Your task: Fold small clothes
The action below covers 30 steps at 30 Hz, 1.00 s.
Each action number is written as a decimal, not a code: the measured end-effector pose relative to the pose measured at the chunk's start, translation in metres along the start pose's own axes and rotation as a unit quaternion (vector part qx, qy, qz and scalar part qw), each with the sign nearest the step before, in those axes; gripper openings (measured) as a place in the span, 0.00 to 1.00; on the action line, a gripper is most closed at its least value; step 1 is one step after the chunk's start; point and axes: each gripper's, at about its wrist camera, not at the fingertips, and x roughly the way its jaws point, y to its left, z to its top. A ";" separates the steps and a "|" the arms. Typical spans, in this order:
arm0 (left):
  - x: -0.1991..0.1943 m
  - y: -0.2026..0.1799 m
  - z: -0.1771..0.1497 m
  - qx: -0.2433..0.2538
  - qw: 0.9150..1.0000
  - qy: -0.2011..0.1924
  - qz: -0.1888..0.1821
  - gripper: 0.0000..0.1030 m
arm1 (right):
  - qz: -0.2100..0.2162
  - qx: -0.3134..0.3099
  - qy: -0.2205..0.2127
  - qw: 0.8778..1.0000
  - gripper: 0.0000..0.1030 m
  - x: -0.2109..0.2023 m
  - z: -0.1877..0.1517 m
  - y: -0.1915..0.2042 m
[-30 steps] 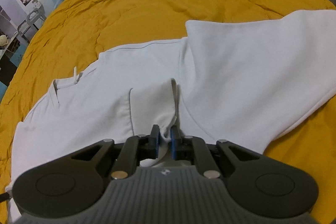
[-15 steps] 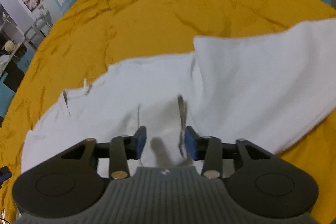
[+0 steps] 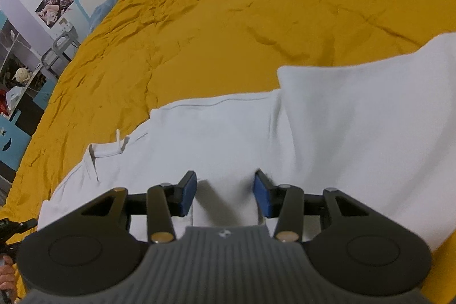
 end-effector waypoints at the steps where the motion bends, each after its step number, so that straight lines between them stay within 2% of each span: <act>1: 0.005 0.002 0.002 -0.010 1.000 0.001 -0.004 0.37 | 0.002 0.003 0.002 1.000 0.40 0.002 -0.001 -0.001; 2: 0.009 0.004 0.004 -0.018 1.000 0.002 -0.005 0.37 | 0.005 0.004 0.002 1.000 0.37 0.004 -0.002 -0.001; 4: 0.015 0.004 0.006 -0.015 1.000 -0.002 -0.007 0.33 | 0.007 0.005 0.000 1.000 0.23 0.003 -0.004 -0.003; 5: 0.016 0.003 0.006 -0.007 1.000 -0.006 -0.009 0.17 | 0.008 0.007 -0.005 1.000 0.10 0.001 -0.006 -0.003; 6: 0.014 0.000 0.006 0.005 1.000 -0.011 -0.008 0.05 | 0.009 0.006 -0.010 1.000 0.05 0.000 -0.007 -0.003; 9: -0.002 -0.014 0.011 0.049 0.998 -0.038 -0.023 0.03 | 0.022 -0.007 -0.033 0.999 0.00 -0.014 -0.009 0.000; 11: -0.016 -0.022 0.017 0.082 0.995 -0.055 -0.025 0.03 | 0.031 -0.015 -0.068 0.997 0.00 -0.031 -0.006 0.001; 13: -0.019 -0.027 0.024 0.109 0.993 -0.054 -0.005 0.03 | 0.033 -0.002 -0.091 0.995 0.00 -0.042 -0.002 -0.004; 14: -0.017 -0.030 0.026 0.126 0.990 -0.057 0.017 0.03 | 0.020 0.000 -0.095 0.995 0.00 -0.043 0.000 -0.005; 16: -0.014 -0.033 0.028 0.143 0.986 -0.068 0.055 0.00 | 0.005 -0.007 -0.085 0.996 0.00 -0.035 0.001 -0.008; 17: -0.012 -0.030 0.031 0.139 0.986 -0.069 0.061 0.00 | 0.001 -0.002 -0.075 0.997 0.01 -0.029 -0.001 -0.010; 19: -0.016 -0.023 0.032 0.110 0.990 -0.062 0.061 0.03 | -0.002 0.011 -0.060 0.998 0.12 -0.022 -0.003 -0.012; 20: -0.020 -0.021 0.030 0.101 0.991 -0.062 0.057 0.03 | -0.012 0.017 -0.065 0.998 0.24 -0.022 -0.005 -0.014; 21: -0.025 -0.019 0.027 0.098 0.992 -0.060 0.050 0.10 | -0.019 0.017 -0.069 0.997 0.37 -0.023 -0.007 -0.014; 22: -0.029 -0.020 0.023 0.099 0.993 -0.052 0.042 0.16 | -0.025 0.016 -0.073 0.997 0.37 -0.025 -0.008 -0.015; 26: -0.041 -0.016 0.008 0.094 0.995 -0.024 0.012 0.57 | -0.026 0.003 -0.076 0.997 0.37 -0.036 -0.014 -0.016; 30: -0.030 -0.015 -0.014 0.087 0.996 0.019 0.014 0.59 | -0.010 0.003 -0.064 0.998 0.38 -0.043 -0.028 -0.017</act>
